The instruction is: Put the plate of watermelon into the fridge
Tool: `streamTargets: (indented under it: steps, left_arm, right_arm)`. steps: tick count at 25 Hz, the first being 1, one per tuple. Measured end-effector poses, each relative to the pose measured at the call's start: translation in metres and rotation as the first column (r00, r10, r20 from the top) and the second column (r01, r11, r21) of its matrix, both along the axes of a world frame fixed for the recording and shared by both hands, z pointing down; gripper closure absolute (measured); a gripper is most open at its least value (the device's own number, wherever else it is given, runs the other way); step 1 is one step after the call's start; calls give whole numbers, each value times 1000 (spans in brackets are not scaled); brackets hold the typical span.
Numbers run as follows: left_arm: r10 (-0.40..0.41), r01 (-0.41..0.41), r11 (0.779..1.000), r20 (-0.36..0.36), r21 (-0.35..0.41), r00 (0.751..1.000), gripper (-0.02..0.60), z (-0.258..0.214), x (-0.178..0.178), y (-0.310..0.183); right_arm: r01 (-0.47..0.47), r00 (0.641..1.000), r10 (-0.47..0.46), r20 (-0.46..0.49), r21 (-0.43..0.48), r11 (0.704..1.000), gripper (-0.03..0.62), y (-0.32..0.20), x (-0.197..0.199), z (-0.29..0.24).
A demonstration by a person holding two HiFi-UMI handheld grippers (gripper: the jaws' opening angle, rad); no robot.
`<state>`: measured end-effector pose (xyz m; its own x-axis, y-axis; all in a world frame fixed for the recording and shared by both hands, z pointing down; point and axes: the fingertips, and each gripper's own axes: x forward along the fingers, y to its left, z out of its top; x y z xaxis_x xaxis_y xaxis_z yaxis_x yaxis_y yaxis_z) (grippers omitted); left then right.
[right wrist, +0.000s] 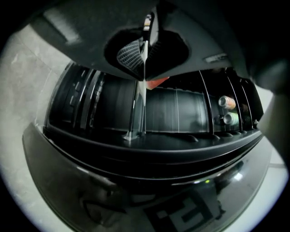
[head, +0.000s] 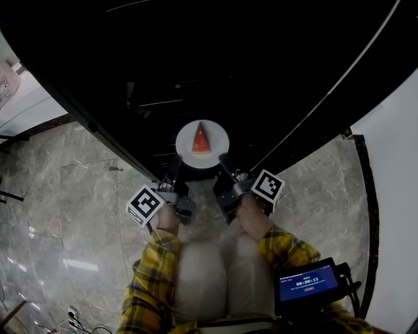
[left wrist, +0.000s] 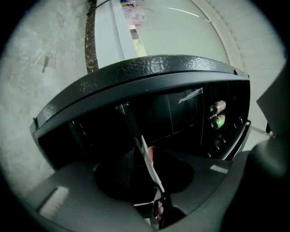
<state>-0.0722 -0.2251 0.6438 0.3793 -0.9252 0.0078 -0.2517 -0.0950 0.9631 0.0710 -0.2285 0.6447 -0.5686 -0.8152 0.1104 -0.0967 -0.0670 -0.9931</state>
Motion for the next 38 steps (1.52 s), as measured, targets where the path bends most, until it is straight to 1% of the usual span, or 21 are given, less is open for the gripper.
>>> streamTargets:
  steps: [3, 4, 5, 6, 7, 9, 10, 12, 15, 18, 19, 20, 21, 23, 24, 25, 27, 29, 31, 34, 38]
  left_arm:
    - [41, -44, 999, 154, 14, 987, 544, -1, 7, 10]
    - [58, -69, 997, 233, 40, 971, 565, -5, 10, 12]
    - [79, -109, 991, 338, 73, 938, 580, -10, 15, 14]
    - [103, -168, 980, 458, 104, 883, 580, -15, 23, 16]
    - [125, -237, 964, 575, 123, 809, 580, -19, 33, 18]
    - [154, -361, 923, 732, 133, 664, 580, -22, 57, 22]
    - [165, -402, 906, 767, 131, 620, 580, -23, 68, 23]
    - [179, -442, 889, 794, 123, 581, 580, -24, 82, 20]
    - [177, -453, 884, 811, 119, 557, 580, -24, 88, 17]
    - [164, -446, 886, 814, 127, 557, 580, -25, 87, 15]
    - [157, -441, 888, 816, 130, 556, 580, -26, 87, 14]
    - [151, -437, 890, 818, 132, 555, 580, -26, 87, 13]
    - [146, -433, 891, 821, 132, 552, 580, -26, 86, 11]
    - [143, -431, 893, 826, 130, 545, 580, -24, 86, 8]
    - [141, -430, 893, 827, 130, 544, 580, -24, 86, 7]
    - [138, -428, 894, 828, 131, 543, 580, -24, 86, 5]
    - [130, -422, 897, 833, 132, 537, 580, -25, 86, 1]
    - [125, -419, 899, 842, 128, 525, 580, -25, 87, -3]
    - [130, -411, 904, 840, 118, 527, 580, -25, 86, -6]
    - [132, -384, 917, 829, 105, 543, 580, -25, 84, -11]
    - [120, -367, 924, 831, 107, 544, 580, -27, 84, -16]
  right_arm:
    - [-30, 999, 31, -22, 39, 999, 589, -5, 6, 1]
    - [-36, 999, 37, -31, 48, 998, 589, -7, 7, 2]
    - [-39, 998, 41, -46, 54, 998, 588, -8, 7, 1]
    - [-37, 997, 41, -62, 65, 997, 587, -9, 7, 0]
    - [-30, 996, 36, -79, 80, 996, 584, -10, 6, 0]
    - [2, 991, 13, -132, 114, 993, 579, -13, 3, -2]
    - [25, 985, -3, -171, 128, 992, 573, -13, 2, -3]
    - [88, 967, -48, -252, 150, 985, 557, -12, 0, -5]
    - [218, 909, -140, -392, 161, 963, 506, -3, 0, -3]
    - [324, 800, -189, -569, 145, 935, 505, 11, 5, -4]
    - [364, 737, -184, -651, 152, 919, 505, 14, 4, -7]
    - [412, 645, -157, -748, 167, 896, 530, 16, 2, -13]
    - [469, 524, -102, -846, 187, 863, 595, 17, -2, -18]
    - [591, 278, 54, -959, 215, 778, 595, 16, -13, -26]
    - [637, 199, 116, -973, 218, 740, 597, 15, -20, -27]
    - [665, 157, 148, -976, 216, 715, 595, 14, -26, -27]
    - [682, 136, 144, -980, 198, 704, 596, 10, -35, -23]
    - [682, 122, 133, -984, 180, 709, 595, 5, -39, -20]
    - [674, 104, 145, -984, 177, 717, 597, -1, -38, -18]
    - [658, 103, 155, -983, 184, 730, 595, -12, -37, -18]
    - [623, 118, 152, -981, 192, 758, 595, -27, -38, -21]
